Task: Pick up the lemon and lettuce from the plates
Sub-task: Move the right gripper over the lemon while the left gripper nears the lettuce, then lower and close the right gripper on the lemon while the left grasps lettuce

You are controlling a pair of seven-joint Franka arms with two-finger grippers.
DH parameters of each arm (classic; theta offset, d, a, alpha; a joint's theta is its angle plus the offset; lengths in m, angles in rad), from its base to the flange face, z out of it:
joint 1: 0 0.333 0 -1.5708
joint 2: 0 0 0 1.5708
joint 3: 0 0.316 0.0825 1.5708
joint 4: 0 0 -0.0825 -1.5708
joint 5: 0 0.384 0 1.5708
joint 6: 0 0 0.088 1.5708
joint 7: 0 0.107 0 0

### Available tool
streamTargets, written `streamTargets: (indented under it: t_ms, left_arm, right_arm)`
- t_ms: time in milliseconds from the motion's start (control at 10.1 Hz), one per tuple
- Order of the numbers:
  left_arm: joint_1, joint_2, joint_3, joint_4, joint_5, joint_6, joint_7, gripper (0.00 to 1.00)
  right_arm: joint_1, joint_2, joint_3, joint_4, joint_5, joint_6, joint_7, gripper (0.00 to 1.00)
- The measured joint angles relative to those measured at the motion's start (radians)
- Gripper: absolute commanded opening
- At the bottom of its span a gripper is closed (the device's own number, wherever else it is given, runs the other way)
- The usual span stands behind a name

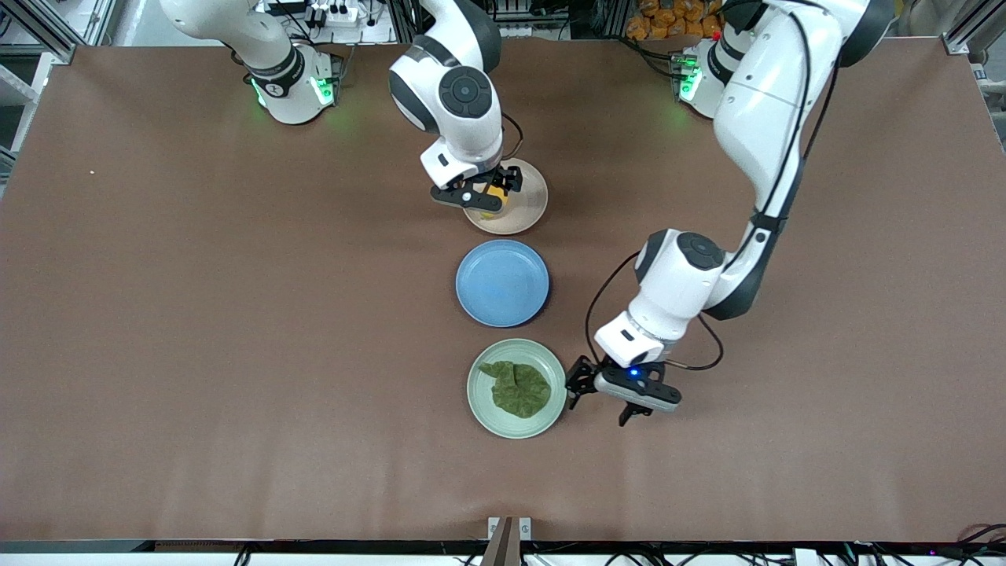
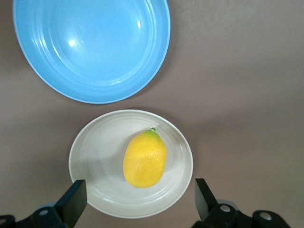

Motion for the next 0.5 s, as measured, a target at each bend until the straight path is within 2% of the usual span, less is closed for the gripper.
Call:
streamTargets:
  t_ms: [298,496]
  left_arm:
    - [-0.101,0.050,0.086,0.035,0.003,0.040,0.009,1.00]
    - [-0.157,0.068,0.113,0.062,0.003,0.040,0.009,1.00]
  right_arm:
    - [0.025,0.048,0.000,-0.023,0.000,0.052,0.004,1.00]
    - [0.029,0.076,0.000,-0.035,0.000,0.100,0.006,1.00]
